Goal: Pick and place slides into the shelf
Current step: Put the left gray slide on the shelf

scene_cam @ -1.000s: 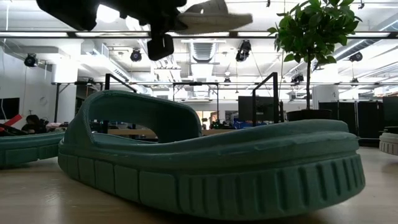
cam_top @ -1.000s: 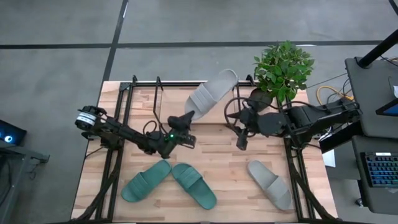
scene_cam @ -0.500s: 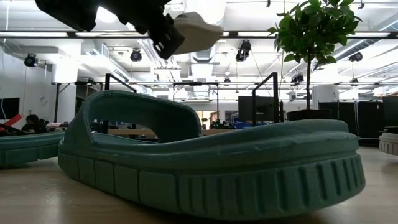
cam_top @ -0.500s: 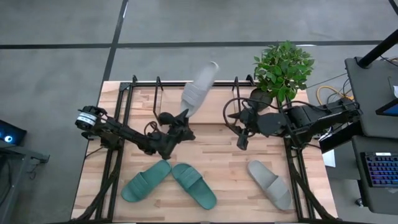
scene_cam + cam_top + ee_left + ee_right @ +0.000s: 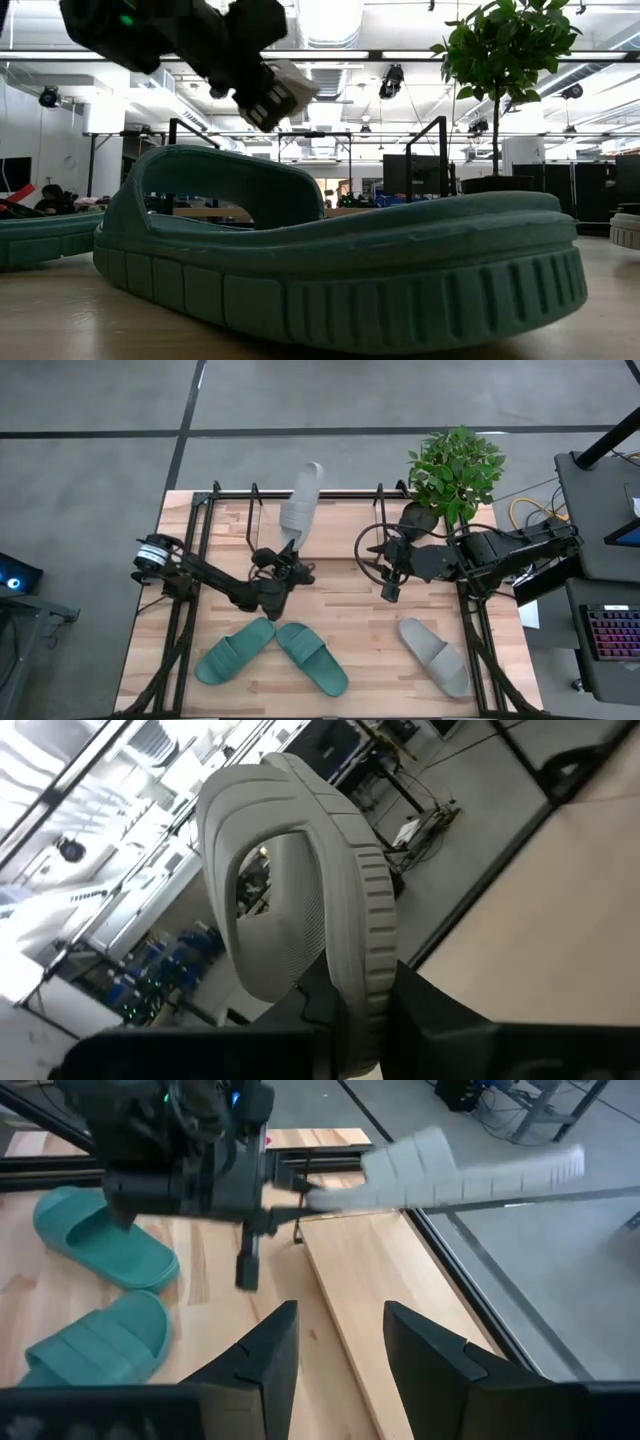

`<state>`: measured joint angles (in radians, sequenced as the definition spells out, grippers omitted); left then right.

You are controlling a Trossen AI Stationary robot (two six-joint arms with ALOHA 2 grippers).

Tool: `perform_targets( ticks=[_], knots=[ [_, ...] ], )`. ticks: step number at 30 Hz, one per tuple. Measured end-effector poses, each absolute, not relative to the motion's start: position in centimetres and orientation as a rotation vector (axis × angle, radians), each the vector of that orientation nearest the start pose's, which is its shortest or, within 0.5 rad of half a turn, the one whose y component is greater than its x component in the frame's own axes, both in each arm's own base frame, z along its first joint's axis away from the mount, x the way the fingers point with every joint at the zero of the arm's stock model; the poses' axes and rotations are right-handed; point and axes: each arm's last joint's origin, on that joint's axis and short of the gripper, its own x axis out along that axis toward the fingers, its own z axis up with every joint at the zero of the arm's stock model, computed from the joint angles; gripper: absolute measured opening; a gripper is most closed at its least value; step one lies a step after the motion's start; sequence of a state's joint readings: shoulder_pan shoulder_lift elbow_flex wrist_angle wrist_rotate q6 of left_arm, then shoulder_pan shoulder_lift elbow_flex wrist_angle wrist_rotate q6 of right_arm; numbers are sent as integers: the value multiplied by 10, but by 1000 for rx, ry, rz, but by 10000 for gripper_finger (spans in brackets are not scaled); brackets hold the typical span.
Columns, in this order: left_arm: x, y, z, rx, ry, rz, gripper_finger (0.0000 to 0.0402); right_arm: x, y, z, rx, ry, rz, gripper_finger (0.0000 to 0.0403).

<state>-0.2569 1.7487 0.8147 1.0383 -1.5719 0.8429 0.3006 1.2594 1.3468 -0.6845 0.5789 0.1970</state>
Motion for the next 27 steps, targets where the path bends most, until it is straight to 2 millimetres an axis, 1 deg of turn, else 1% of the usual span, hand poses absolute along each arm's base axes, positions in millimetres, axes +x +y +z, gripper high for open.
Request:
perform_targets(
  ticks=[4,7,10,12,17,22,25,27],
  knots=[
    [334,-58,193,681,525,1238,14,247,60,383,-67,518,-321,139],
    [337,-59,183,739,569,1224,15,247,60,380,-75,536,-323,139],
    [336,-58,182,737,567,1224,15,247,60,377,-79,547,-323,139],
    [335,-58,186,719,554,1230,15,247,60,376,-80,551,-324,139],
    [325,-55,215,664,511,1241,15,247,60,373,-83,558,-325,139],
    [309,-51,245,777,552,1153,15,247,60,371,-86,563,-325,139],
    [296,-48,266,783,533,1121,15,247,60,370,-87,565,-326,139],
    [287,-46,282,758,481,1088,15,248,60,368,-88,567,-326,139]
  ],
)
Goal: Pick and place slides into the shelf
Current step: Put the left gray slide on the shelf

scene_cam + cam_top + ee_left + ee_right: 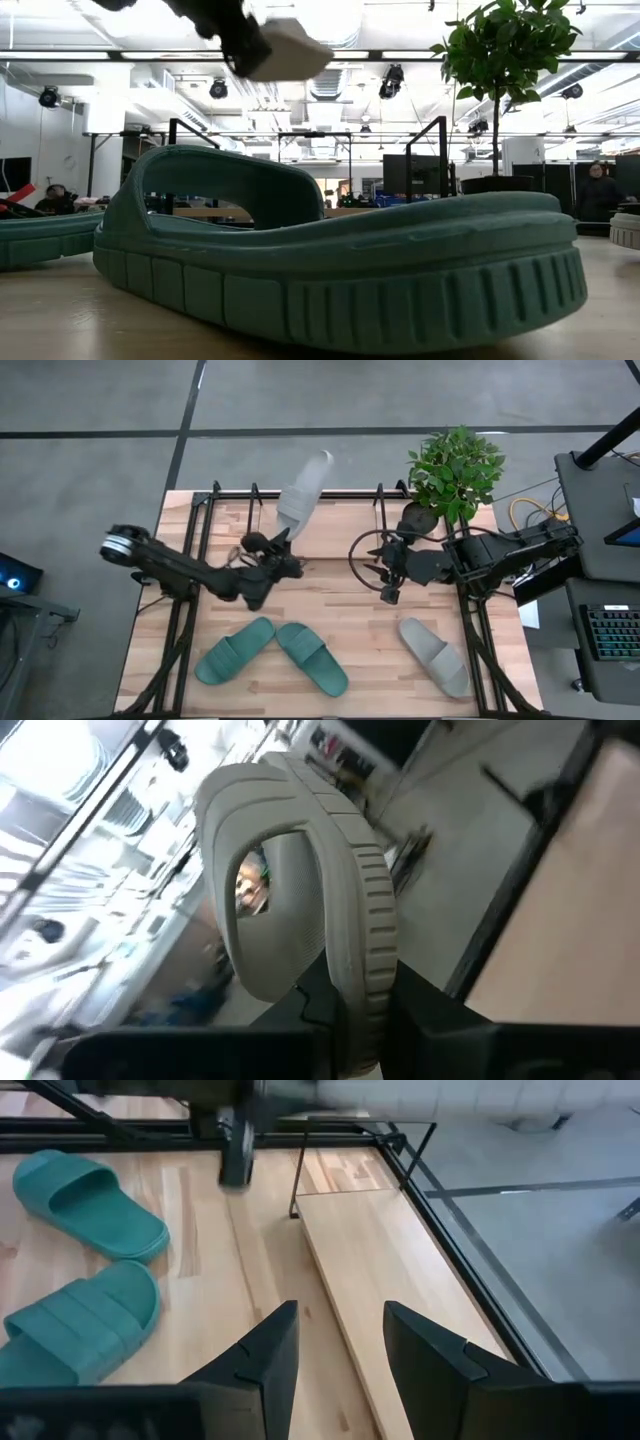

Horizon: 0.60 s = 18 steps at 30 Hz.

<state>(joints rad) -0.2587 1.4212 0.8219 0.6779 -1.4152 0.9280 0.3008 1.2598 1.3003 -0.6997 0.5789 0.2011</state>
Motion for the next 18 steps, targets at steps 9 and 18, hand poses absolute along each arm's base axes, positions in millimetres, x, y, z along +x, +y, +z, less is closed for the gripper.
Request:
perform_targets(
  ticks=[9,18],
  knots=[
    [252,-46,323,724,327,936,15,248,59,359,-104,582,-363,139],
    [240,-51,342,573,38,539,15,249,59,348,-115,589,-380,139]
  ],
)
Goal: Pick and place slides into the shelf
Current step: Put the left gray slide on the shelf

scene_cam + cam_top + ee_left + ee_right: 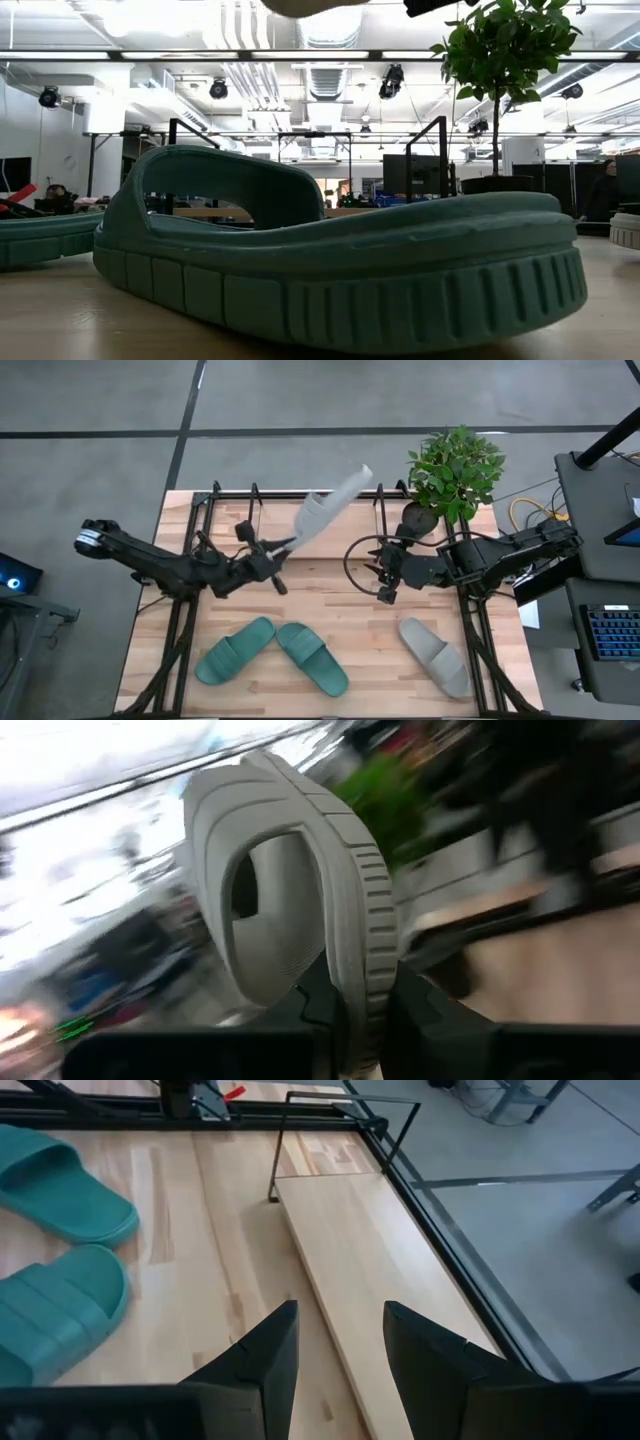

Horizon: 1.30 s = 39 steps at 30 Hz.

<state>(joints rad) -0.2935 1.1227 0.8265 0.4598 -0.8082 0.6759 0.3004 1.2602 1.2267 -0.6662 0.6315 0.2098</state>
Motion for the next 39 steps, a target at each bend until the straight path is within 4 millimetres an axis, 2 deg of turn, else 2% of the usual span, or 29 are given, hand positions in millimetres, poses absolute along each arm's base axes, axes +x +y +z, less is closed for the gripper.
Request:
perform_targets(
  ticks=[3,7,14,18,25,30,34,39],
  knots=[
    [235,-50,349,488,4,410,15,249,59,348,-105,588,-383,139],
    [227,-47,370,445,61,368,15,249,59,348,-101,586,-384,139],
    [224,-42,420,448,263,542,15,249,59,348,-96,584,-385,139],
    [232,-42,435,467,391,671,15,249,59,348,-93,585,-386,139],
    [250,-45,429,538,640,740,15,249,59,345,-85,589,-390,139],
    [249,-43,412,556,798,819,15,249,59,342,-78,597,-395,139],
    [247,-41,398,551,845,907,15,249,59,340,-81,602,-397,139],
    [257,-43,386,540,847,946,15,248,58,338,-95,598,-429,139]
  ],
)
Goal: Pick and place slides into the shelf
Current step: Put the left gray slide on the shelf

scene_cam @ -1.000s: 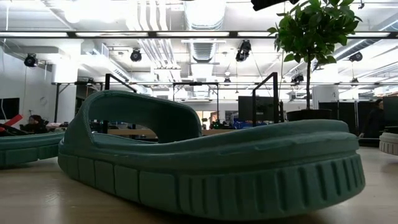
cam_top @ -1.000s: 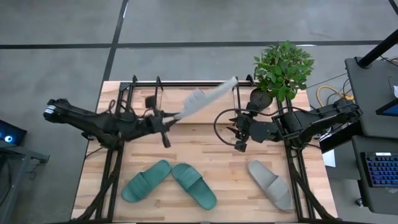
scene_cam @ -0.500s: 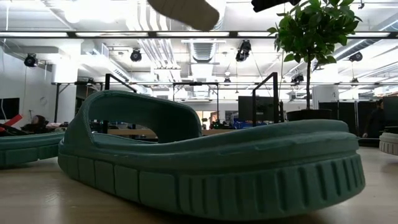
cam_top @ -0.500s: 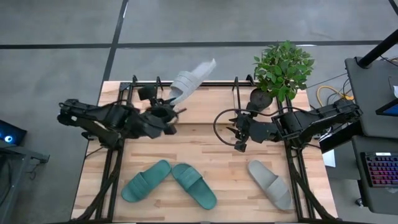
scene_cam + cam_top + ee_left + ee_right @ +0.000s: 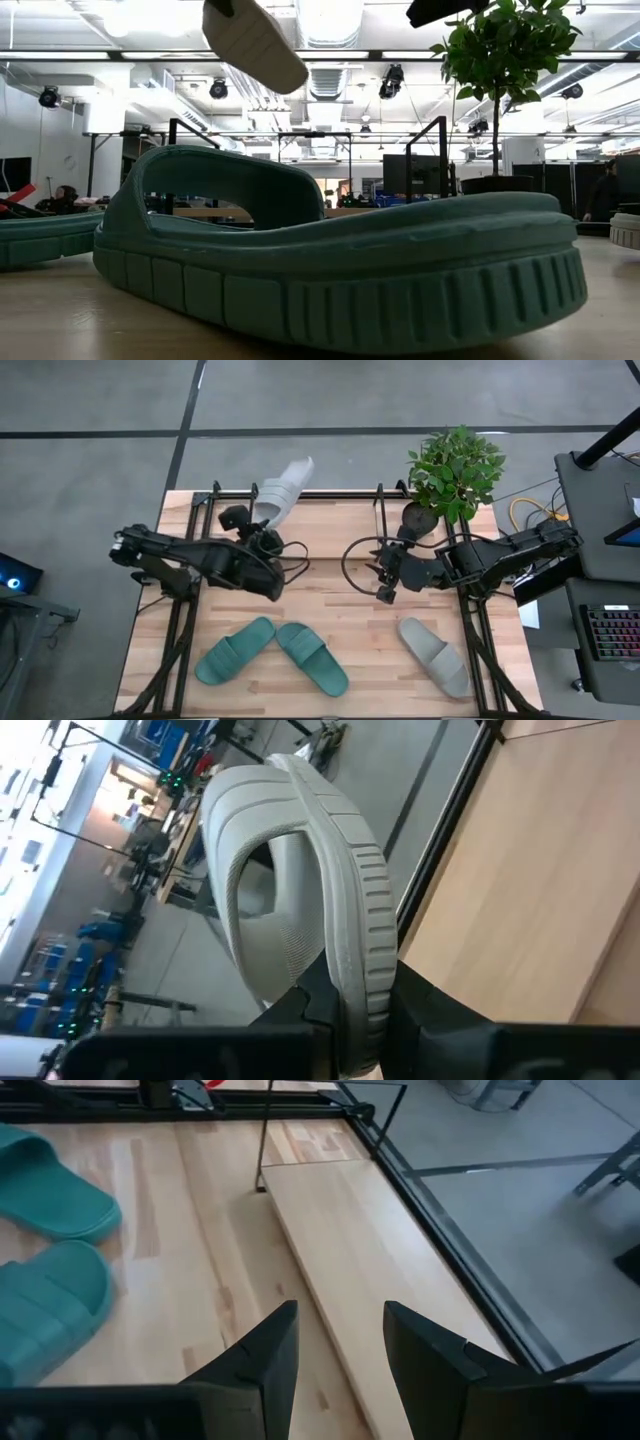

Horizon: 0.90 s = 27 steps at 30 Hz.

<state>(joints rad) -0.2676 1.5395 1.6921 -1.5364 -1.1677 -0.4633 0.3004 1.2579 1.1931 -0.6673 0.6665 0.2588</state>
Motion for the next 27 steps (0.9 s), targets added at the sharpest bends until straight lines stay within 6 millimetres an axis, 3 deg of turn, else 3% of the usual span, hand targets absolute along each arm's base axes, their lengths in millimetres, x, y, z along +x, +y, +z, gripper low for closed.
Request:
perform_targets(
  ticks=[10,20,27],
  knots=[
    [277,-48,361,616,857,1015,15,247,57,337,-76,588,-451,139],
    [288,-40,308,629,904,1105,15,237,61,361,-64,437,-394,139],
    [299,-33,278,511,965,1164,15,232,59,363,-63,430,-393,139]
  ],
)
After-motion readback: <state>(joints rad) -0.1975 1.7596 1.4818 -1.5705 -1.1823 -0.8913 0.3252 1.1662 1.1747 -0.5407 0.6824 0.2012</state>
